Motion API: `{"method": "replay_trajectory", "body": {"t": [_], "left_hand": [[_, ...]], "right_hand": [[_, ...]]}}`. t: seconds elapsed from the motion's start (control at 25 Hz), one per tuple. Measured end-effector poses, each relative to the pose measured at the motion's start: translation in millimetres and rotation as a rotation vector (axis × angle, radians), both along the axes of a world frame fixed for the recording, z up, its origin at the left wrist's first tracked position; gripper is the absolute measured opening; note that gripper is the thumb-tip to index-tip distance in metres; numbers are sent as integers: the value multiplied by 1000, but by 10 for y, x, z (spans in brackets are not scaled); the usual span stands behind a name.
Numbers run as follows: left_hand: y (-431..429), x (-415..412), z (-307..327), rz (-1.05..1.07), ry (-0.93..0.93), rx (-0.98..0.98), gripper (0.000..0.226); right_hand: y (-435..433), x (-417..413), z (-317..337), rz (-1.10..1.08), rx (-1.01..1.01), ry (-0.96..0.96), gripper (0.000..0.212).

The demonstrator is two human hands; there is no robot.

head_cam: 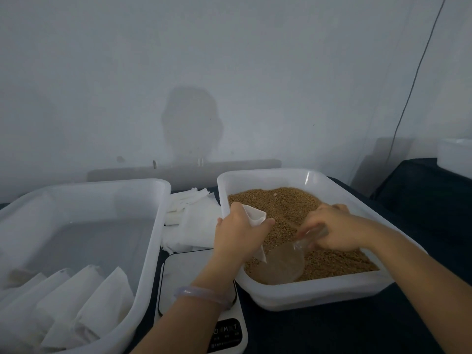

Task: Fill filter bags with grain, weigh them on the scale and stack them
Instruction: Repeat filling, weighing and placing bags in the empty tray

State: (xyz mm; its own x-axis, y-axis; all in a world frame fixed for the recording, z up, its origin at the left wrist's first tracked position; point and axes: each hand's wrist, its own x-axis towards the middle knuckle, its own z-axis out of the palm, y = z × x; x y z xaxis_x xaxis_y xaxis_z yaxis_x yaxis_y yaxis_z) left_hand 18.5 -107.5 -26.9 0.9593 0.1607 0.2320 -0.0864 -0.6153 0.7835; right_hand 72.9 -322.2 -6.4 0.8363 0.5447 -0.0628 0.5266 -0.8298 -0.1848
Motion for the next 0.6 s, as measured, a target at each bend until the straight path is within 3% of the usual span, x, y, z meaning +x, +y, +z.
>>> {"method": "replay_trajectory", "body": {"t": [0.24,0.52,0.6], "left_hand": [[24,17,-43,1,-1,-68,41],[41,45,-68,48,-35,-284,40],[37,39,-65,42,-27,-224,39]], "right_hand": [[-318,-59,190,-147,234,115,27],[-559,-1,471,-234,331,92,25],[-585,-4,451,-260,361,89,26]]}}
